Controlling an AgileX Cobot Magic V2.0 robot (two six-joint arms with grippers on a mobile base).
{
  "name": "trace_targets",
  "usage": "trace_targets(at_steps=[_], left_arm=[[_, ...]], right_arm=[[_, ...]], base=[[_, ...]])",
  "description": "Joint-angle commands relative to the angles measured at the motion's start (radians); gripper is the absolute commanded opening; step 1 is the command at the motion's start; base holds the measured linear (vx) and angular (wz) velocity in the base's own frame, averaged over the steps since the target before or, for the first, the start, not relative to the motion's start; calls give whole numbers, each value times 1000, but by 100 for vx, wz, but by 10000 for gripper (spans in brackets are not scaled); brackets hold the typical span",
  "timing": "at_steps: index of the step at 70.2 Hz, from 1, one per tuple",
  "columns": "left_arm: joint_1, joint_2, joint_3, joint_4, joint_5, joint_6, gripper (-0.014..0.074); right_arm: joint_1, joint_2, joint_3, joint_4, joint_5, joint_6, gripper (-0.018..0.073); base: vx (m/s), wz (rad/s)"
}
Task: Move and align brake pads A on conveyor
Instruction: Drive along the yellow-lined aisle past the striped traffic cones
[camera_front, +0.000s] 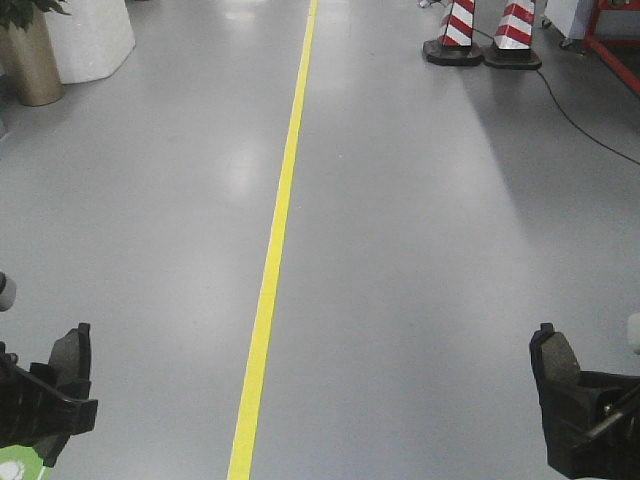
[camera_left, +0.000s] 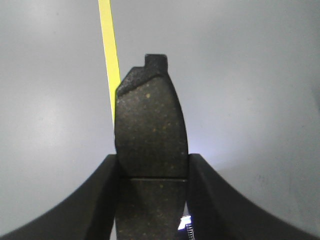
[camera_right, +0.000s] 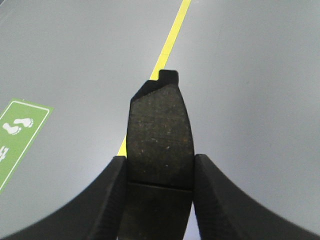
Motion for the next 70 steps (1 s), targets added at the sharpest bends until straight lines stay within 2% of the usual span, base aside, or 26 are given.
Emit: trace_targets(at_steps=[1,70], left_arm=[[-7,-14,-27,-6,-66,-3,73],[-7,-14,-27,-6,-66,-3,73]], right_arm=[[-1,-4,-30,-7,-79,-9,-1],[-1,-4,-30,-7,-80,-9,-1]], base=[[40,-5],[49,-1]])
